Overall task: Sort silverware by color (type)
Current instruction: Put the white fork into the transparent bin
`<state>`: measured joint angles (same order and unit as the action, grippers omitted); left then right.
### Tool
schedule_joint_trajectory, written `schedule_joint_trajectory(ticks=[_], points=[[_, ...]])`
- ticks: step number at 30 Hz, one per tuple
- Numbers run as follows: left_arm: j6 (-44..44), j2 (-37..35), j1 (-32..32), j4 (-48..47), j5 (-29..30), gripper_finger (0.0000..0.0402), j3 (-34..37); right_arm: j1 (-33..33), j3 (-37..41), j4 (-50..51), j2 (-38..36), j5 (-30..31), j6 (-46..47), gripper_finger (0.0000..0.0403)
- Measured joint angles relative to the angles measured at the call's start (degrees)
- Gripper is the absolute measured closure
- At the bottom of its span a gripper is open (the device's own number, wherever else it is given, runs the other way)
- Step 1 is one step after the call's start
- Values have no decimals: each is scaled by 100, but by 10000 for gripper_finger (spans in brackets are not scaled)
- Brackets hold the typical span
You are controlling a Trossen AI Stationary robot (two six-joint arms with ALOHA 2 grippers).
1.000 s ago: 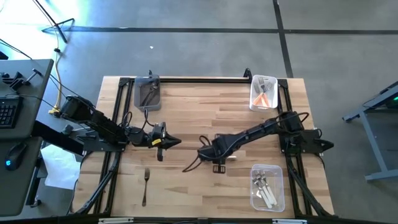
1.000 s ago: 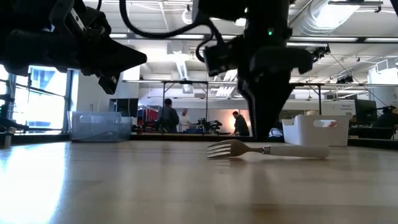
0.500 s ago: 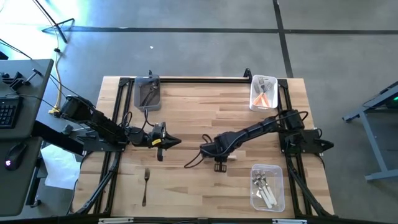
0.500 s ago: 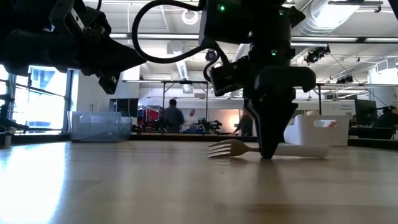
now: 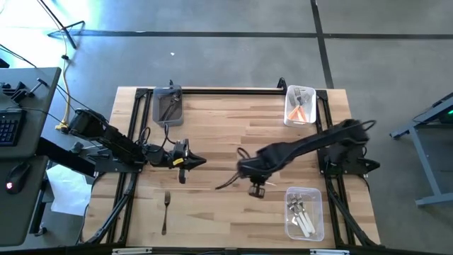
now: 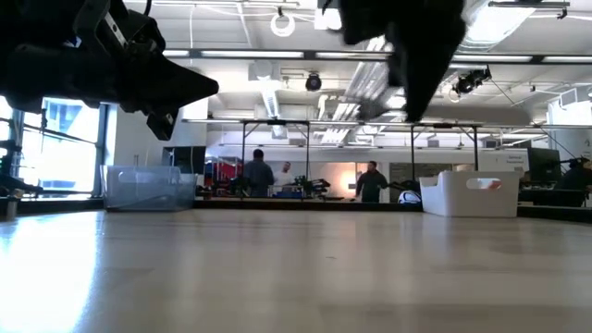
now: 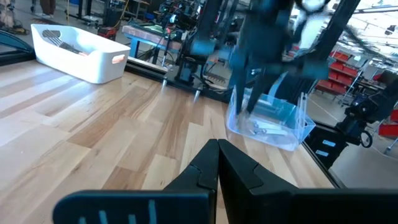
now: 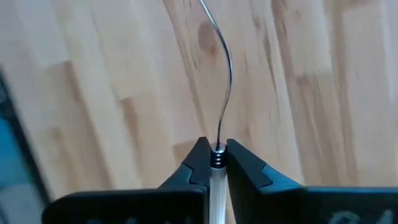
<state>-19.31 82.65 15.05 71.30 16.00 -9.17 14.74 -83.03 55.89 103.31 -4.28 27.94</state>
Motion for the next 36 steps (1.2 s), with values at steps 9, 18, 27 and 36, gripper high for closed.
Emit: schedule_joint_trajectory(ticks=[9, 18, 27, 36], points=[[-7, 1, -1, 4, 1, 401, 0, 1028, 1418, -165, -1967, 124, 3451, 389], [-7, 1, -1, 10, 1, 401, 0, 3073, 3691, -2118, -3409, 1092, 7774, 388], [-7, 0, -2, 16, 4, 401, 0, 4335, 4335, -2205, -3466, 1778, 9920, 387], [-9, 0, -2, 16, 6, 401, 0, 4452, 4573, -2082, -3467, 1574, 10312, 369]])
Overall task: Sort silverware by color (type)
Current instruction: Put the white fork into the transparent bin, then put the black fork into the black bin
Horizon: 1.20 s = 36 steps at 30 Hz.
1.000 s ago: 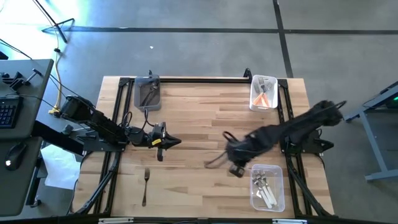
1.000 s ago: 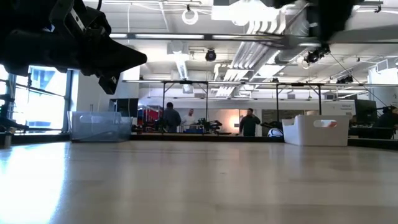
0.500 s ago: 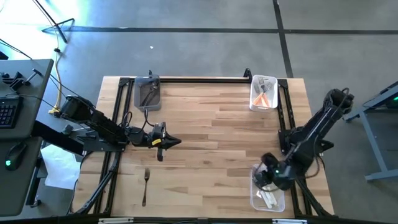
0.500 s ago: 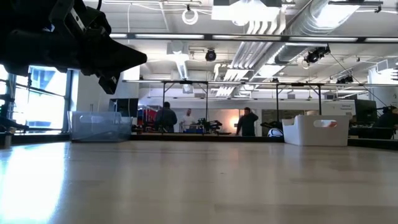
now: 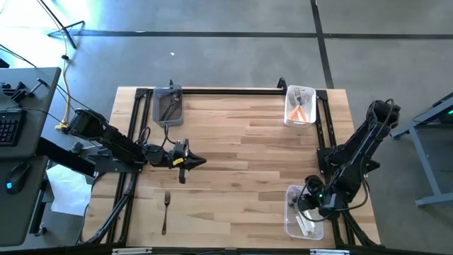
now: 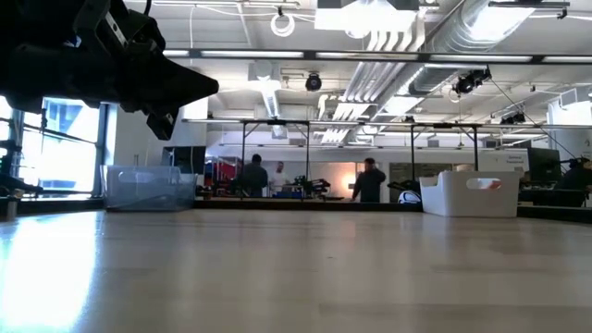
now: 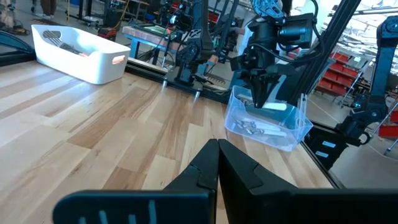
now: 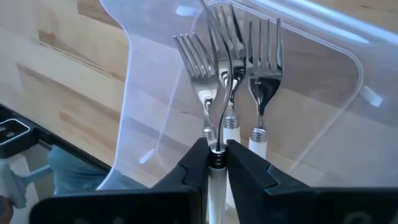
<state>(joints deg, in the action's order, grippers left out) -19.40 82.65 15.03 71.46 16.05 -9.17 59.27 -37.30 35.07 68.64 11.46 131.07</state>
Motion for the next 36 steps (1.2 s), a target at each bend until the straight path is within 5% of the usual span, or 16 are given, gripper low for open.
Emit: schedule_joint_trajectory(ticks=[13, 20, 24, 28, 32, 36], points=[[181, 0, 2, -2, -43, 401, 0, -10, -203, 179, -39, -438, -360, 248], [217, 0, 2, -5, -48, 401, 0, -334, -1570, 2509, -120, -157, -1471, 280], [303, -4, 2, -157, -304, 401, 0, -816, -2363, 3786, -123, 934, -3012, 345], [215, -118, 2, -556, -357, 401, 0, -1641, -2415, 3964, -283, 2052, -5098, 395], [166, -530, 0, -1241, -354, 401, 0, -2871, -1672, 2771, -655, 1870, -7273, 392], [153, -1127, 0, -1953, -352, 401, -2, -4166, -516, 106, -964, 917, -9625, 400]])
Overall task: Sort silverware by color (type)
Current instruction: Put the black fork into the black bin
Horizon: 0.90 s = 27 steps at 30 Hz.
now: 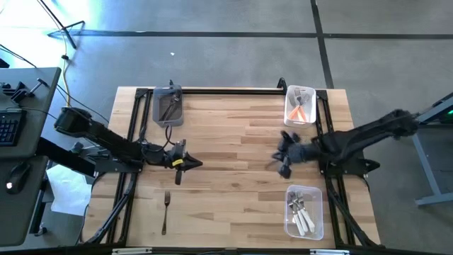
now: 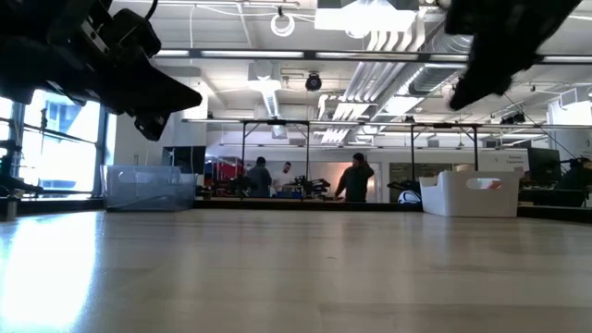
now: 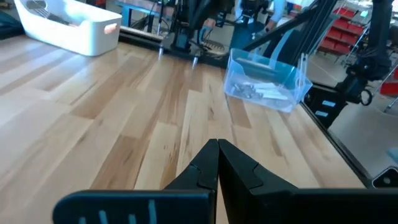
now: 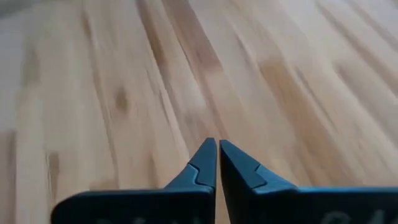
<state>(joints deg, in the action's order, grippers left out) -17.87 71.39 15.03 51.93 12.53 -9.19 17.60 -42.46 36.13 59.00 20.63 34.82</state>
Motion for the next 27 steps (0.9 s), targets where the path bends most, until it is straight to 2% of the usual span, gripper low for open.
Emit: schedule_joint_trajectory(ticks=[5, 9, 14, 20, 22, 25, 27], points=[[-232, -730, 0, -1056, 4, 401, -14, -1317, 1010, -2972, 65, -1256, -1878, 402], [-530, -1227, 0, -2747, 133, 401, -373, -2047, 1253, -4264, 253, -1857, -2744, 402], [-1069, -1446, 17, -5220, 211, 401, -1279, -2604, 1255, -5290, 666, -2273, -3474, 402], [-2396, -1380, 416, -7889, 111, 401, -2362, -3089, 1264, -5630, 1213, -2414, -4017, 403], [-2915, -1380, 638, -8511, 109, 401, -2638, -3251, 1264, -5893, 1356, -2471, -4163, 403], [-3796, -1380, 1012, -9341, 67, 401, -2960, -3488, 1264, -6228, 1461, -2885, -4265, 403], [-4463, -1369, 1282, -9789, -188, 401, -3151, -3604, 1264, -6429, 1501, -3036, -4261, 403]])
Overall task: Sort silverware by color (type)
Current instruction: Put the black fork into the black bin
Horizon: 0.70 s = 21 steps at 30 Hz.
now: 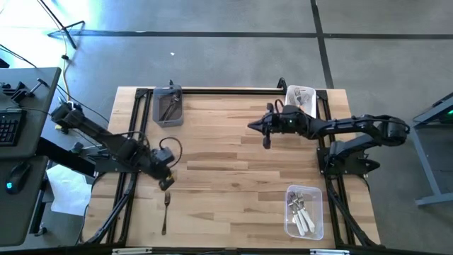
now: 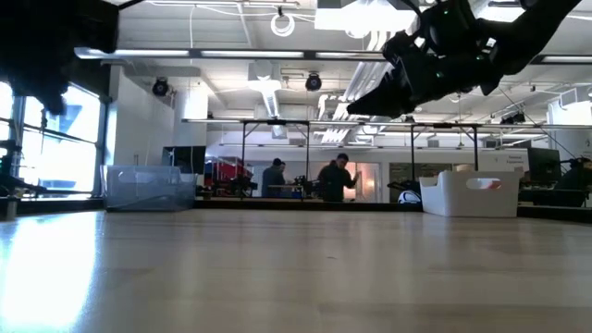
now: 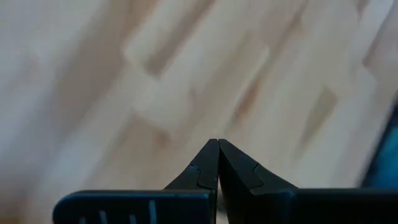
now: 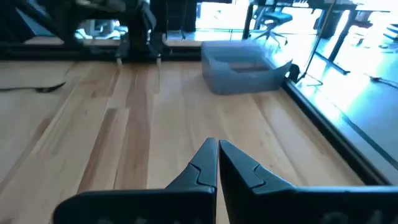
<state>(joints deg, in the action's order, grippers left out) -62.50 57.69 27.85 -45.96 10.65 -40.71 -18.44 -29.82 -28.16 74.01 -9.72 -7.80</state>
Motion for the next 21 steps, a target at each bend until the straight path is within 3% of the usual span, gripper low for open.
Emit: schedule_joint_trajectory(ticks=[4, 10, 14, 21], points=[[-1259, 173, 627, -413, -353, 401, -254, -69, 0, -86, -6, -34, 21, 403], [-3017, 808, 1390, -461, -421, 401, -455, -61, 0, -187, -6, -36, 70, 403], [-4360, 1310, 1769, -492, -687, 401, -533, -55, -2, -252, -6, -34, 151, 403], [-5851, 1868, 2148, -304, -941, 396, -747, -56, -2, -410, -6, 25, -7, 403]])
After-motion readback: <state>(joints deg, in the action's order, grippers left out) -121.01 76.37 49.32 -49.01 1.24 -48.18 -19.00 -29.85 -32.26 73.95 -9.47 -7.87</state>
